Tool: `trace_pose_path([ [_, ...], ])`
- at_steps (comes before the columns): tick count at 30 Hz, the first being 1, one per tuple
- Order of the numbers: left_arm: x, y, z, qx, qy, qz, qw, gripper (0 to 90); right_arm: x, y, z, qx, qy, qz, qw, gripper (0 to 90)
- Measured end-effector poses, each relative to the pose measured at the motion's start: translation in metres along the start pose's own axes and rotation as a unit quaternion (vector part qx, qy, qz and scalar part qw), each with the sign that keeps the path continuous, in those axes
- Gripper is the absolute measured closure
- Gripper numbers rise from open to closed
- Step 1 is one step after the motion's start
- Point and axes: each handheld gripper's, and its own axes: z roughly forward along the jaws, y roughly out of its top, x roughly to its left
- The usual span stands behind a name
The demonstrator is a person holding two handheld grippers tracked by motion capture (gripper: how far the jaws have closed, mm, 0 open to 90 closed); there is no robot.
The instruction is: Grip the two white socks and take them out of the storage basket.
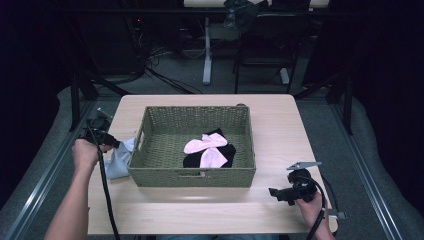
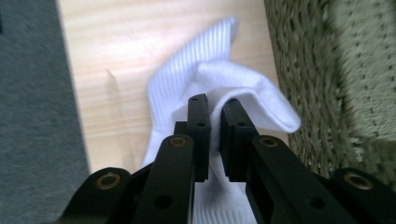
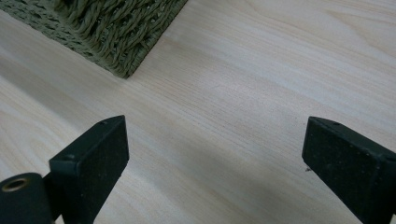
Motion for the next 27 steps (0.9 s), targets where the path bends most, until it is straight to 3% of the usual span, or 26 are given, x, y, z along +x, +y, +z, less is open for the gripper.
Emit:
trace_pose_path([
  [4,0.001,-0.005,0.008,0.002,-0.018,-0.005,0.9998,74.8,0.0,0.0,-0.001,0.0,0.001,0.0,1.0,6.6],
  [7,0.001,-0.008,0.007,-0.002,-0.019,-0.003,0.9998,58.5,-0.001,0.0,0.0,0.0,0.001,0.0,1.0,6.6],
  [11,0.002,-0.014,-0.005,-0.036,-0.007,-0.008,0.9993,32.6,-0.001,0.0,-0.001,-0.003,0.001,0.001,1.0,6.6],
  [13,0.002,-0.019,-0.014,-0.05,-0.012,-0.008,0.9986,24.4,-0.001,0.0,-0.001,-0.005,0.0,0.003,1.0,6.6],
  [21,-0.01,-0.045,-0.042,-0.109,-0.008,0.009,0.994,7.6,-0.001,0.0,-0.001,-0.002,0.001,0.002,1.0,6.6],
  [27,-0.025,-0.071,-0.046,-0.122,0.001,0.024,0.9922,2.4,-0.001,-0.001,-0.001,0.0,-0.004,0.001,1.0,6.6],
])
